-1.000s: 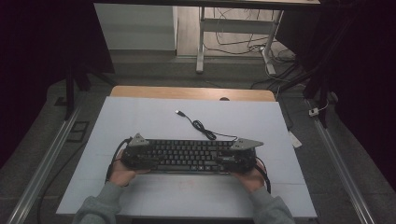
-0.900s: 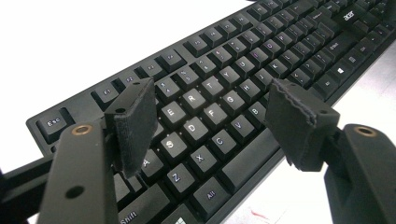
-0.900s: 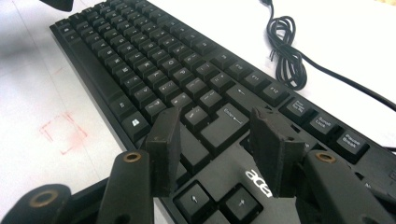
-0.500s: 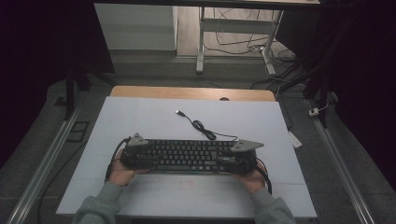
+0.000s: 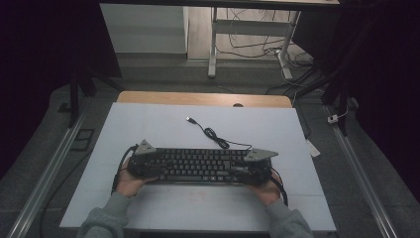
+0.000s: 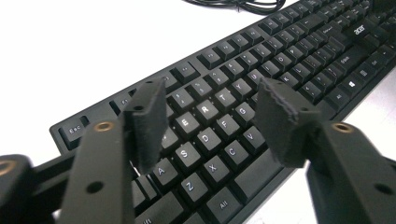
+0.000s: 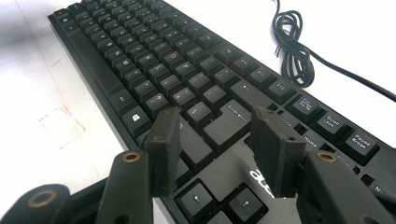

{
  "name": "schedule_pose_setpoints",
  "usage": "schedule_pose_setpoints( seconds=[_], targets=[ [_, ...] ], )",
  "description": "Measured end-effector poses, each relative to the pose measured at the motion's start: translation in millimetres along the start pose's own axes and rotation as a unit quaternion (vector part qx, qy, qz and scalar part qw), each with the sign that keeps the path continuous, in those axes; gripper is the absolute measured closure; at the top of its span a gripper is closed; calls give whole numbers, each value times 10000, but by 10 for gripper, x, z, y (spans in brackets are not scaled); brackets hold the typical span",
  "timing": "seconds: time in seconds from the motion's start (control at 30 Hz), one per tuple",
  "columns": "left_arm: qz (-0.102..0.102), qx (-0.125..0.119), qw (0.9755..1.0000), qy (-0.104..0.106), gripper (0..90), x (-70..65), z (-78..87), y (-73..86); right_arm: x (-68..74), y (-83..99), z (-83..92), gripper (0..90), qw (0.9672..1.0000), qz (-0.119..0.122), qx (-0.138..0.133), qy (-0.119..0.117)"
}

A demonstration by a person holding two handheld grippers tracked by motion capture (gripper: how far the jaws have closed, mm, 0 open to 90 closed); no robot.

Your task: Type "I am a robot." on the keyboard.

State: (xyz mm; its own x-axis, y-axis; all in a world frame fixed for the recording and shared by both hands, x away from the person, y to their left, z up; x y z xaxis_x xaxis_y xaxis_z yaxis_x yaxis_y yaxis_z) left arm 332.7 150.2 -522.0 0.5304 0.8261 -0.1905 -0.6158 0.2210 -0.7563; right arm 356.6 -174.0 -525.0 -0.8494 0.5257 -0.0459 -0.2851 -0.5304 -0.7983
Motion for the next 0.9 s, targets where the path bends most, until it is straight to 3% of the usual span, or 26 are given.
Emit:
schedule_pose_setpoints(
  seconds=[0.27,0.53,0.9],
  targets=[
    [36,53,10000,4,652,-6,-72,-28,0,5,-8,532,10000,6,39,3],
    [-93,215,9997,7,888,-45,-185,-74,7,8,-27,532,10000,7,61,-15],
    [-272,465,9984,145,890,-159,-399,-109,8,21,-43,531,9999,18,114,-11]
  ],
)
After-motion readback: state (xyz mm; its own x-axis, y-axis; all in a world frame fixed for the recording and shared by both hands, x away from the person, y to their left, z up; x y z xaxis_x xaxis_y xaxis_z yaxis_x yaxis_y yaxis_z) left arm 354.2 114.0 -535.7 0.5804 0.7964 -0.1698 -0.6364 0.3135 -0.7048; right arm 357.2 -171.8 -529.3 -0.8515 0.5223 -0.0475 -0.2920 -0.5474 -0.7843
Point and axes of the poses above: each handheld gripper's, and its own axes: z roughly backward along the jaws, y roughly out of its underside, x roughly to its left, the point moved 4 cm from there along -z, roughly forward along the jaws, and after that the axes turned 5 degrees about z, right-handed, at the moved point
